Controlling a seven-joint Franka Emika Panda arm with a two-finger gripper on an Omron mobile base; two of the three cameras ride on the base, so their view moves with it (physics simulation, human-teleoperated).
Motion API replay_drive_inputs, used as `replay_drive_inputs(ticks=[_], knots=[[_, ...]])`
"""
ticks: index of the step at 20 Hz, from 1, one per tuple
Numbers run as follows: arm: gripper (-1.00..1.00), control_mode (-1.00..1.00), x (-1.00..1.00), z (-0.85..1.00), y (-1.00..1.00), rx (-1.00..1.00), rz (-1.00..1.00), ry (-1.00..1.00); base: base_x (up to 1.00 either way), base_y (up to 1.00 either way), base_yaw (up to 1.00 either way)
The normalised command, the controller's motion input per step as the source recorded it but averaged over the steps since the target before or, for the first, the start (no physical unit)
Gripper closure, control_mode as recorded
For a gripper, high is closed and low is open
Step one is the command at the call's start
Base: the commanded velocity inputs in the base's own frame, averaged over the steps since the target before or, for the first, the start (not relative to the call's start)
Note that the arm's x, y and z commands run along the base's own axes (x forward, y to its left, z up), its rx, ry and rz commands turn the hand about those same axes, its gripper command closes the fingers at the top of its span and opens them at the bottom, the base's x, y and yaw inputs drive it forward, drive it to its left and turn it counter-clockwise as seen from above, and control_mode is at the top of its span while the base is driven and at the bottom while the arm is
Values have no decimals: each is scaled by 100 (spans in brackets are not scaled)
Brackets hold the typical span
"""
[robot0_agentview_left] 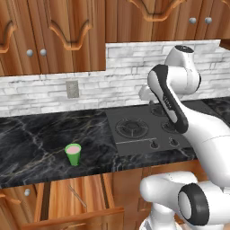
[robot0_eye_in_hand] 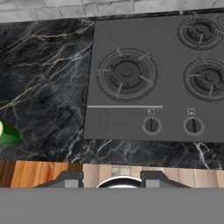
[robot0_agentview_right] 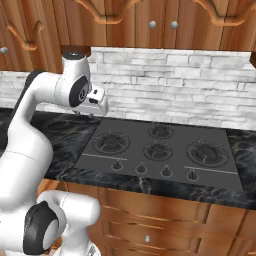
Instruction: Pick up the straw from the left drawer and put it inside the smoothie cup.
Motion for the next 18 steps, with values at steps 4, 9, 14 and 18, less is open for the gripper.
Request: replay_drive_inputs(ticks=[4,9,14,18], knots=[[-100,-100,-42,-12,21,-1,0,-12,0,0,0],[-100,-100,-69,-48,99,-5,-29,-37,0,0,0],[-100,-100,-59,-76,80,0,-11,8,0,0,0],[-100,-100,-29,-91,98,3,-1,18,0,0,0]])
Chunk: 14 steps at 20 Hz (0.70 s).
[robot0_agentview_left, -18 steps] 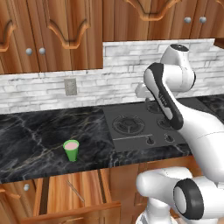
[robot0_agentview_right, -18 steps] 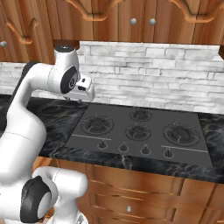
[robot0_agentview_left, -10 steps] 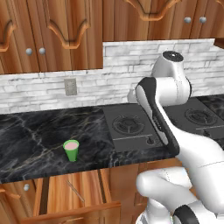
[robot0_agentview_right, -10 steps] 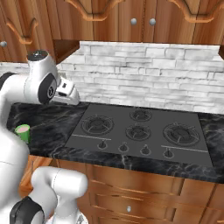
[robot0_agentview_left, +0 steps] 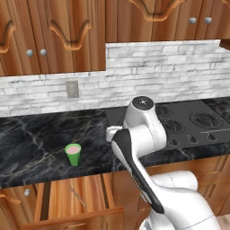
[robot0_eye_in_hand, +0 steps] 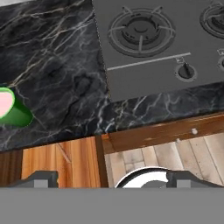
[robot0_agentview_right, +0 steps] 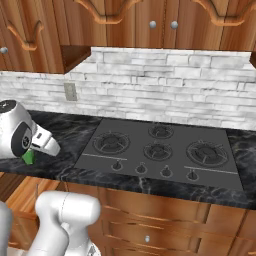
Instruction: Pick up the straw from the left drawer and put it inside the smoothie cup.
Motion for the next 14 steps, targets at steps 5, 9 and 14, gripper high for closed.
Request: replay_drive_inputs(ticks=[5,9,14], knots=[[-100,-100,-10,-69,83,0,0,21,0,0,0],[-100,-100,0,-66,63,0,0,14,0,0,0],[-100,-100,0,-74,37,0,0,9,0,0,0]])
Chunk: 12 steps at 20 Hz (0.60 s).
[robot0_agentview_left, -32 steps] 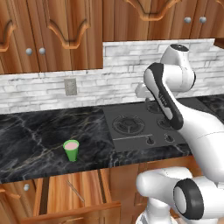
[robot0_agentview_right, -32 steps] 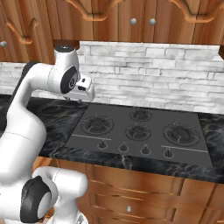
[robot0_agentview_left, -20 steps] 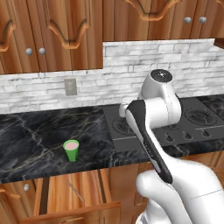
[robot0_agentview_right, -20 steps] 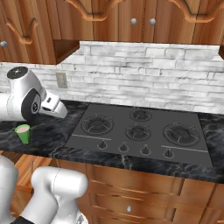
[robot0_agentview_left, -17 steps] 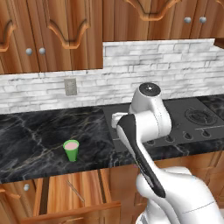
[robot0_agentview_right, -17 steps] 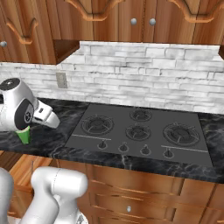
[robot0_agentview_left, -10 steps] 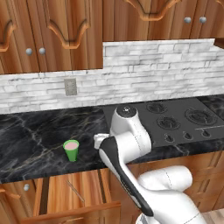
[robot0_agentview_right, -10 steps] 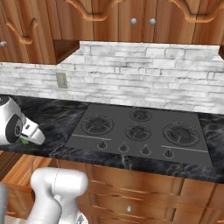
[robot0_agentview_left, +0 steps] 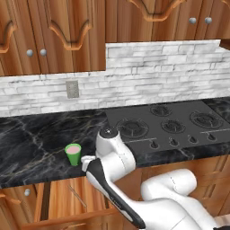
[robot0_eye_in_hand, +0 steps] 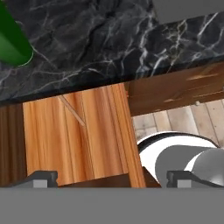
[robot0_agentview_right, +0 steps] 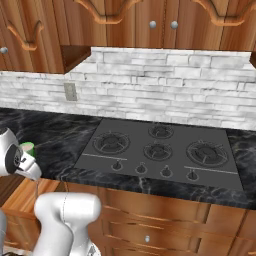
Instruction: Pick up the straw from the left drawer and put it inside the smoothie cup.
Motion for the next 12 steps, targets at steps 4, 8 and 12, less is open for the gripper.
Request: replay_drive_inputs(ticks=[4,8,12], knots=[[-100,-100,0,-77,43,0,0,11,0,0,0],[-100,-100,-3,-68,36,-2,1,14,0,0,0],[-100,-100,-22,-56,26,-5,6,10,0,0,0]])
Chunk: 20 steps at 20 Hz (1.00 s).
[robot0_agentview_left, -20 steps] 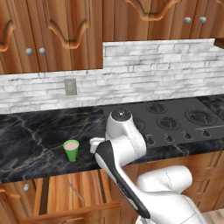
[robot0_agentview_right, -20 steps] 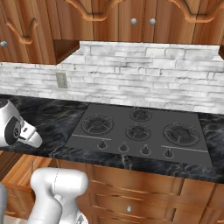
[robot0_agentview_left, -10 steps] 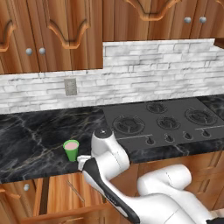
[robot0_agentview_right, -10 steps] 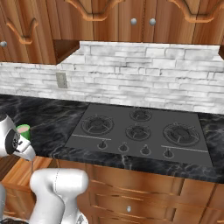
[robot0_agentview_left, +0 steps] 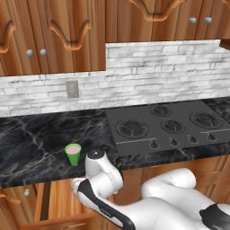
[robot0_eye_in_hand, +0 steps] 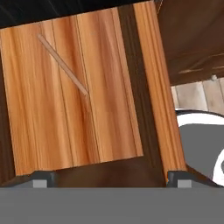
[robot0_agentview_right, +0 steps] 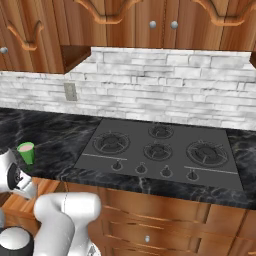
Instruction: Pick up the straw from the left drawer and put it inside the smoothie cup.
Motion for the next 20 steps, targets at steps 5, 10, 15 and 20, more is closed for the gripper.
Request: replay_drive_inputs(ticks=[5,10,15,20], knots=[[-100,-100,-19,-61,14,-1,11,5,0,0,0],[-100,-100,-47,-42,11,-1,9,1,0,0,0],[-100,-100,-93,-11,3,0,2,0,0,0,0],[-100,-100,-100,0,2,0,0,0,0,0,0]])
